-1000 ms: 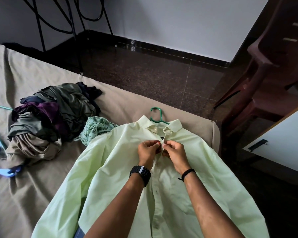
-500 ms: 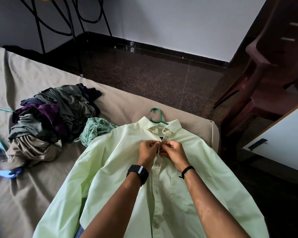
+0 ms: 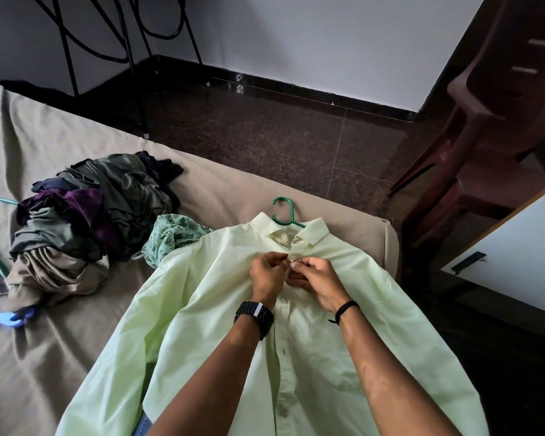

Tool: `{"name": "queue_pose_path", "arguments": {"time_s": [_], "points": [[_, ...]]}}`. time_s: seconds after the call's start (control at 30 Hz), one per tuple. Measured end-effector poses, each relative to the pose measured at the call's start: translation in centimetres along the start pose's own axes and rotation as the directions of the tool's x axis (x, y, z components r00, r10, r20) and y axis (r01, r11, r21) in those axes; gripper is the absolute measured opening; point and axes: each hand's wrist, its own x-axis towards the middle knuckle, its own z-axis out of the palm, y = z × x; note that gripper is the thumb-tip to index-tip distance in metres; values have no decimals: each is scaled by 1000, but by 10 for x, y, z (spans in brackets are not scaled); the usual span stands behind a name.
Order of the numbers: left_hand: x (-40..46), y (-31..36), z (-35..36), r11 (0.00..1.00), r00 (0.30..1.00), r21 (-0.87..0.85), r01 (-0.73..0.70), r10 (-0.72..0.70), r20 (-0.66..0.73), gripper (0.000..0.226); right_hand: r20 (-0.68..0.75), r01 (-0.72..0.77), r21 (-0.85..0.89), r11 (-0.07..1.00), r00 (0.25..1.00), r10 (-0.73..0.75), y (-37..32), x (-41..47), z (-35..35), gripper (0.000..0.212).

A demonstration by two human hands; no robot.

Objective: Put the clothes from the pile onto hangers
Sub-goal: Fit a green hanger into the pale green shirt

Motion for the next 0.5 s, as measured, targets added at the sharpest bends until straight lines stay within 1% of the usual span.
{"name": "queue_pose_path", "arguments": {"time_s": [0.07,0.13,0.17,0.2,0.23,0.27,0.3,0.33,0.37,0.43,0.5], "points": [[0,2,2,991,998,-120,62,-61,17,25,25,-26,66,997,999,24,-5,0,-3,10],[-1,2,5,974,993,-195,116,-117,6,26,25,-62,68,996,998,61,-6,1,-4,10],[-1,1,4,983,993,-146,107,-112,-28,26,10,-83,16,996,997,83,-6,1,-4,10],[-2,0,2,998,996,-17,60,-61,-58,21,-18,-101,-74,992,995,100,-3,2,-3,12],[-5,2,0,981,998,192,-6,18,-63,16,-69,-109,-210,972,993,97,-1,4,-2,14],[-5,2,-2,912,994,402,-83,105,-33,13,-134,-105,-356,929,989,60,2,7,-3,15],[-5,4,-3,824,984,544,-157,178,14,13,-195,-86,-501,861,981,-16,3,11,-3,15],[-3,7,-4,763,972,610,-214,227,56,13,-233,-53,-614,787,965,-117,2,16,-3,14],[0,12,-5,735,960,627,-259,267,84,11,-250,-22,-676,737,947,-201,-3,19,-2,13],[11,20,-3,712,940,625,-319,324,110,10,-241,49,-699,713,923,-300,-15,25,2,9],[26,27,0,671,930,659,-341,341,135,14,-179,110,-734,671,920,-348,-25,32,7,10]]}}
